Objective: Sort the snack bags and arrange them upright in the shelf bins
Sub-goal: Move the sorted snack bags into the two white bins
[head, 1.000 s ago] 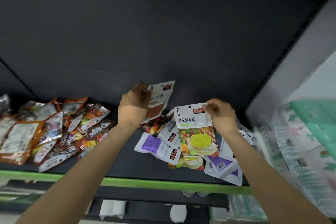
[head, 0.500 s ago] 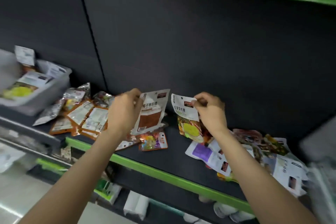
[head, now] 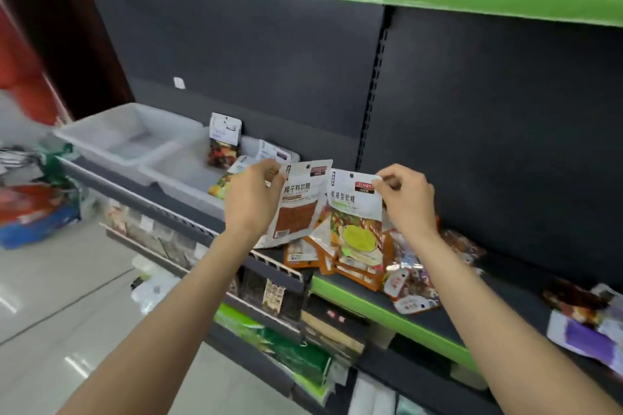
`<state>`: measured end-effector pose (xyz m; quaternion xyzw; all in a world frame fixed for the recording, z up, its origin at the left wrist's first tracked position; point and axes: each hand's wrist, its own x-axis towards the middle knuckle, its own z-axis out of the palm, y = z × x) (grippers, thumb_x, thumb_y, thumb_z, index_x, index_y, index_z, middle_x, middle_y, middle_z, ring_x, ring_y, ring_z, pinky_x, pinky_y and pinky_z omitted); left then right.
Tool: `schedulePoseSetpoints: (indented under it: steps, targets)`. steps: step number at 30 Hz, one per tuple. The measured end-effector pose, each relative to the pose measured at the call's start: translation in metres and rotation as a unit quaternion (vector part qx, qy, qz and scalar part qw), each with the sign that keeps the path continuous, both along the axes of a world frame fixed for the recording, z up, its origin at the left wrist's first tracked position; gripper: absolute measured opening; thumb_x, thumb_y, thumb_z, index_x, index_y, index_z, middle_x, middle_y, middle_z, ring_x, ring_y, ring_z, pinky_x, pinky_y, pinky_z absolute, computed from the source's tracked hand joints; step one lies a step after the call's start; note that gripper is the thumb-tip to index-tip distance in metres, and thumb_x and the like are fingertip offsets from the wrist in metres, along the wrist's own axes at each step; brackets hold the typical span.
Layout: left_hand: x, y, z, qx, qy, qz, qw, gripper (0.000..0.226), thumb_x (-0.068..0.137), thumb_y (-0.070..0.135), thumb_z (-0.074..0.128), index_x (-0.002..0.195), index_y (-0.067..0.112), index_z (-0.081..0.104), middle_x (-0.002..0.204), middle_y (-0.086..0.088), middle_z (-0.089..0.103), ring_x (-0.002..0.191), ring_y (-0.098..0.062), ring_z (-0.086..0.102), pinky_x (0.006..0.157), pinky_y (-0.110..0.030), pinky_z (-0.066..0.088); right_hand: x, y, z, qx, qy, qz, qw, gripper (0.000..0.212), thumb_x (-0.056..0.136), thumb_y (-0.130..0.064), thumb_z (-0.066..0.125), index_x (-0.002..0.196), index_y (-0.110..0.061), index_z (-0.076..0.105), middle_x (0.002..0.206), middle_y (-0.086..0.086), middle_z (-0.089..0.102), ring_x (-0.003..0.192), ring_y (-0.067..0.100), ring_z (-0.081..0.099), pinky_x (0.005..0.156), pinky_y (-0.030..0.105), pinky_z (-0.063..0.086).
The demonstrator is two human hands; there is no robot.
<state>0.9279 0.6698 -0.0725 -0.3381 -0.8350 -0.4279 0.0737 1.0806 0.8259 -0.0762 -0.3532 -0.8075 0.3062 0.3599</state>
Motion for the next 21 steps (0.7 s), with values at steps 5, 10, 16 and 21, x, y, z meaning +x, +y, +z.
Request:
schedulePoseSetpoints:
  steps: [5, 10, 16, 21]
  targets:
    - [-0.077, -0.025, 0.000, 0.025, -0.026, 0.036, 0.999, 0.016, 0.095, 0.025, 0.053, 0.097, 0.016, 0.066, 0.088, 0.003, 0.065, 0.078, -0.020, 0.059, 0.067, -0.030, 0.046, -0.082, -0.017, 0.004, -0.015, 0.027, 0.027, 0.999, 0.009, 0.088, -0.018, 0.063, 0.080, -0.021, 0.067, 0.076, -0.008, 0.066, 0.081, 0.014, 0.063, 0.078, 0.045, 0.054]
    - [-0.154, -0.030, 0.004, 0.028, -0.036, 0.046, 0.998, 0.017, 0.096, 0.025, 0.052, 0.092, 0.014, 0.065, 0.074, 0.007, 0.060, 0.075, -0.022, 0.061, 0.064, -0.031, 0.046, -0.157, -0.015, 0.004, -0.034, 0.060, 0.046, 0.997, 0.019, 0.088, -0.018, 0.063, 0.073, -0.030, 0.063, 0.076, -0.009, 0.068, 0.080, 0.013, 0.067, 0.072, 0.047, 0.057]
    - [-0.245, -0.017, 0.006, 0.000, -0.057, 0.018, 0.998, 0.013, 0.095, 0.022, 0.054, 0.089, 0.015, 0.064, 0.076, 0.006, 0.059, 0.076, -0.023, 0.060, 0.071, -0.036, 0.052, -0.242, -0.007, 0.009, -0.041, 0.082, 0.050, 0.995, 0.020, 0.089, -0.016, 0.062, 0.074, -0.028, 0.060, 0.078, -0.011, 0.067, 0.080, 0.013, 0.067, 0.072, 0.048, 0.057]
    - [-0.308, -0.008, 0.000, -0.012, -0.082, -0.003, 0.997, 0.010, 0.095, 0.020, 0.054, 0.094, 0.014, 0.063, 0.087, 0.001, 0.062, 0.076, -0.019, 0.057, 0.065, -0.028, 0.046, -0.290, -0.004, 0.011, -0.034, 0.069, 0.028, 0.997, 0.022, 0.089, -0.014, 0.062, 0.074, -0.030, 0.060, 0.077, -0.016, 0.065, 0.080, 0.014, 0.067, 0.069, 0.048, 0.057]
